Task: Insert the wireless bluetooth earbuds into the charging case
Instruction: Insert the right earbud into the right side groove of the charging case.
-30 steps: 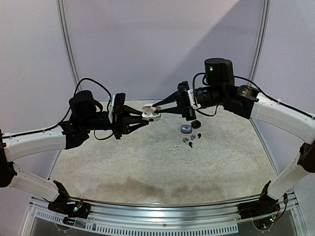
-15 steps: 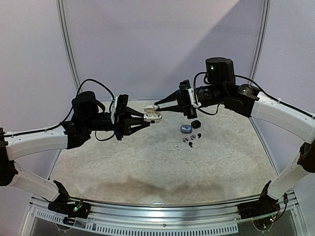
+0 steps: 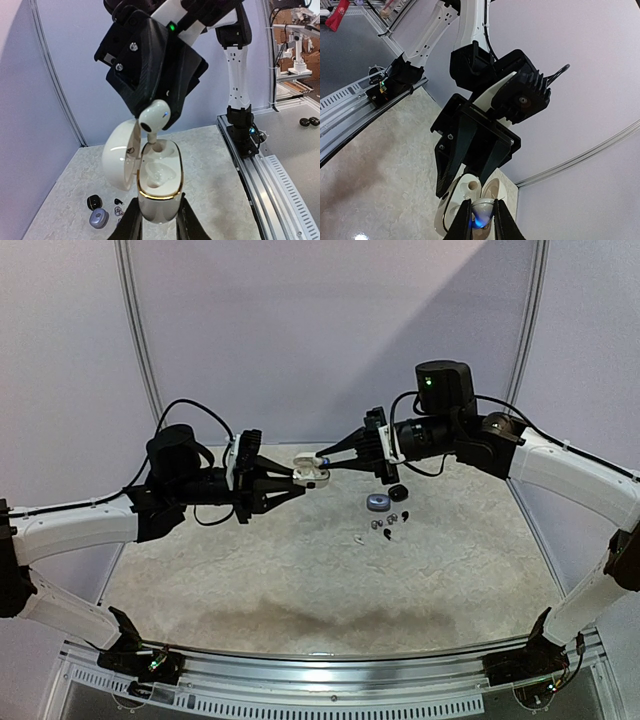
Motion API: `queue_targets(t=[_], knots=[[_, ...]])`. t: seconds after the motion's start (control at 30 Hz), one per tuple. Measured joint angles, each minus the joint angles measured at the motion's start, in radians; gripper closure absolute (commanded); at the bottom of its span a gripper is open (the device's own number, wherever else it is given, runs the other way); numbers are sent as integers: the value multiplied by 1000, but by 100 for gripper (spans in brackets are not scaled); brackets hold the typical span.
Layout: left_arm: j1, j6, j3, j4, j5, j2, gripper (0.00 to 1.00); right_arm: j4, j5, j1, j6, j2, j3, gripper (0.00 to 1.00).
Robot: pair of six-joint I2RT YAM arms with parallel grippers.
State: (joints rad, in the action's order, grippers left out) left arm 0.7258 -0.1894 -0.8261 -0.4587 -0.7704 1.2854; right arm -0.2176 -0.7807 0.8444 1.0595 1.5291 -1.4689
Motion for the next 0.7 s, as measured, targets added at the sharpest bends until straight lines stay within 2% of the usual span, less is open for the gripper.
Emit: queue_targets(t=[0.7], knots=[[0, 15, 0, -16, 5, 17, 100, 7, -27, -16, 0, 0, 23, 100]])
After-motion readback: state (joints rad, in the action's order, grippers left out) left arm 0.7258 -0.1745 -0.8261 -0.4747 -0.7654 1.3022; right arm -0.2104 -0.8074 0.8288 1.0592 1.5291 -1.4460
